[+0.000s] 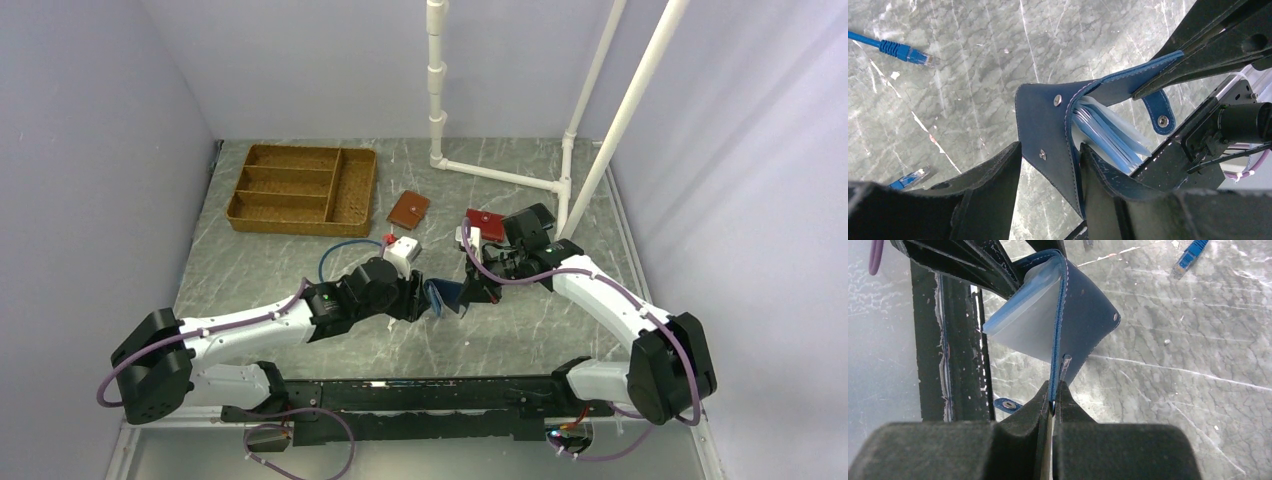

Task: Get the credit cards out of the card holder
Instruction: Open the card holder at the center of the board.

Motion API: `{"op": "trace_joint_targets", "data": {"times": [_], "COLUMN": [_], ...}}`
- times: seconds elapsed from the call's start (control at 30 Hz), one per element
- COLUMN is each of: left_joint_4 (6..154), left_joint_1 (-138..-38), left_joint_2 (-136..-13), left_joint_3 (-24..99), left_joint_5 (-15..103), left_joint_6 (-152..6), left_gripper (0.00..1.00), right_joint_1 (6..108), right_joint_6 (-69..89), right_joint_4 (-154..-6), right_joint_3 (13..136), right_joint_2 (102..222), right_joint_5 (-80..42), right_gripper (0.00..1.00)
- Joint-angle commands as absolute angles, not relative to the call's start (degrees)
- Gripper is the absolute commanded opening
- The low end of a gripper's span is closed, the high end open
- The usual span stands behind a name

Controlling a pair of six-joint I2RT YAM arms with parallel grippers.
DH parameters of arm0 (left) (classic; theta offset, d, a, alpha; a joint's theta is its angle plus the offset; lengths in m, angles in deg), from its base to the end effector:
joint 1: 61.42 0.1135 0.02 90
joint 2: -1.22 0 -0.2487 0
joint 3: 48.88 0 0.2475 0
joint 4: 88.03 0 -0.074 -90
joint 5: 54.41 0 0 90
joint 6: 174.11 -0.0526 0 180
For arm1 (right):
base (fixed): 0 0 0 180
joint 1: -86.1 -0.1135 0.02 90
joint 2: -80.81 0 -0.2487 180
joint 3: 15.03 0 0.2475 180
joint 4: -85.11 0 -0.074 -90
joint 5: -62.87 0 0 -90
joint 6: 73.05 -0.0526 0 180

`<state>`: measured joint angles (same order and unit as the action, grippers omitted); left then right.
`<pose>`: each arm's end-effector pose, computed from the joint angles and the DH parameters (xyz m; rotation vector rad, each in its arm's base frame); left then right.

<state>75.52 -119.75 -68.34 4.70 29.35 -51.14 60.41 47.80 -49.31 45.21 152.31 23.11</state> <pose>0.1507 -0.2333 0.2107 0.4272 2.2051 -0.7965 0.2012 0.1416 0.2109 -1.3906 1.8988 1.0605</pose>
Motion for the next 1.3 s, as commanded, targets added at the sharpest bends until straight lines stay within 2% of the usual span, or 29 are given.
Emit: {"op": "trace_joint_targets", "data": {"times": [0.0, 0.1, 0.5, 0.6, 0.77, 0.93, 1.13, 1.27], "left_joint_4": [75.78, 75.49, 80.16, 79.78, 79.67, 79.72, 82.77, 86.09], "left_joint_1": [-119.96, -119.90, -119.36, -118.64, -117.41, -115.93, -113.61, -110.38], "left_joint_2": [-68.00, -68.15, -63.43, -63.38, -65.01, -67.24, -68.72, -71.03], "left_joint_3": [5.63, 5.38, 1.81, 1.63, 1.95, 2.29, 1.50, 1.07], "left_joint_5": [29.34, 30.18, 36.28, 37.51, 40.19, 43.19, 50.50, 60.18], "left_joint_6": [-53.79, -54.05, -53.08, -52.62, -51.81, -51.08, -47.97, -42.47], "left_gripper": [0.51, 0.48, 0.49, 0.38, 0.28, 0.00, 0.00, 0.00], "right_joint_1": [60.13, 60.18, 60.15, 60.10, 60.01, 59.65, 59.47, 59.47], "right_joint_6": [47.89, 47.18, 46.92, 46.89, 46.99, 46.94, 46.66, 46.25], "right_joint_4": [-49.99, -50.47, -50.89, -50.89, -50.45, -50.17, -49.57, -49.42], "right_joint_3": [47.07, 47.00, 46.83, 46.81, 46.99, 47.14, 47.59, 48.02], "right_joint_2": [152.57, 152.75, 153.51, 153.71, 154.73, 155.79, 157.95, 159.51], "right_joint_5": [27.69, 27.20, 26.05, 25.96, 25.89, 25.41, 23.06, 20.89], "right_gripper": [0.00, 0.00, 0.00, 0.00, 0.00, 0.00, 0.00, 0.01]}}
